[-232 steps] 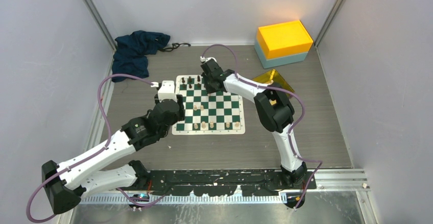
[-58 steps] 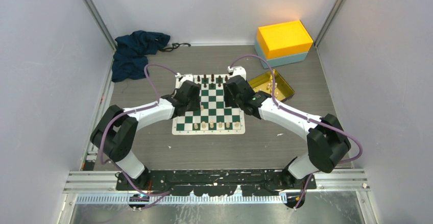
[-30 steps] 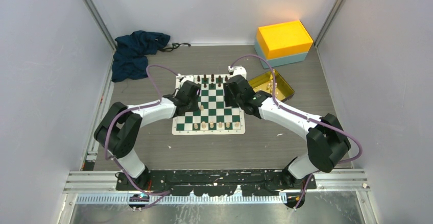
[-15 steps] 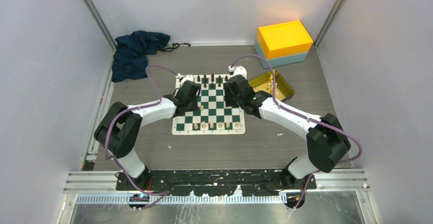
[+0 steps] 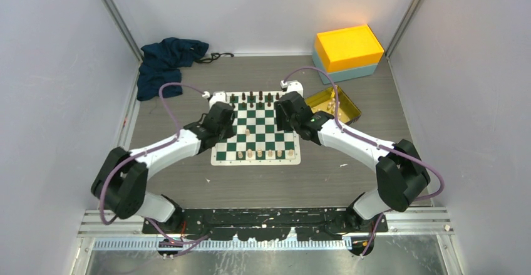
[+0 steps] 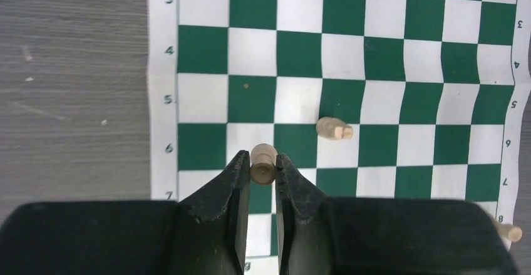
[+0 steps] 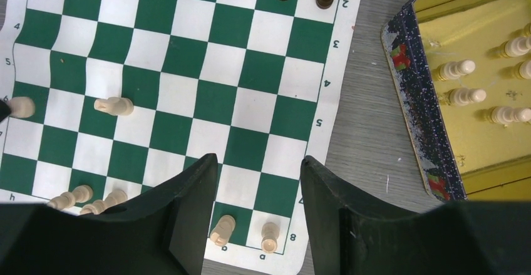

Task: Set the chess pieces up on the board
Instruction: Pick up the chess piece from the chessboard, then place the chess piece on the chessboard.

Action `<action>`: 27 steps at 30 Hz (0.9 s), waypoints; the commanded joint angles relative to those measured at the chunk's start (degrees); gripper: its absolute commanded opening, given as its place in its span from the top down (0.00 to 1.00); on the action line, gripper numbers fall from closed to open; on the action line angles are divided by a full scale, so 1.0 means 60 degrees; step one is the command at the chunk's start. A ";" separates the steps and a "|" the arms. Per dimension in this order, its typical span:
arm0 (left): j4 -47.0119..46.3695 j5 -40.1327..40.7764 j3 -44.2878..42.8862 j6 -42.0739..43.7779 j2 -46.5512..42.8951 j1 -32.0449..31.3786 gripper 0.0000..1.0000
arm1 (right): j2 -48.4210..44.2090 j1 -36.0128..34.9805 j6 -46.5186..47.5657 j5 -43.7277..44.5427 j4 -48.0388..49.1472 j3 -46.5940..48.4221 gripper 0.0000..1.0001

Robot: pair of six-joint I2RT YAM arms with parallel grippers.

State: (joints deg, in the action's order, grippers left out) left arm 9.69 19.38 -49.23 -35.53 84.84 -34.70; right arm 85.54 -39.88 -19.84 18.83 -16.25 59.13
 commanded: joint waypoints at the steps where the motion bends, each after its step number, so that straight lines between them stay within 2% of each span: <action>1: 0.0565 0.0653 0.0635 -0.0065 -0.1339 0.0055 0.91 | -0.0048 0.0046 -0.0020 -0.0100 0.0393 0.0281 0.43; 8: 0.1584 0.0839 0.1537 -0.0288 -0.3054 0.0042 0.99 | -0.0034 0.0035 -0.0179 -0.0172 0.0510 0.0225 0.43; 15: 0.2263 0.0848 0.2138 -0.0463 -0.4032 0.0026 1.00 | 0.0048 0.0042 -0.0224 -0.0172 0.0623 0.0194 0.42; 27: 0.1954 0.0484 0.2432 -0.0568 -0.3611 -0.0012 1.00 | 0.0138 0.0040 -0.0312 -0.0143 0.0657 0.0124 0.39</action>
State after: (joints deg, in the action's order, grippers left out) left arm 23.46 22.74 -34.76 -38.37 61.73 -34.74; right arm 86.61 -39.88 -21.15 17.82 -15.09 59.13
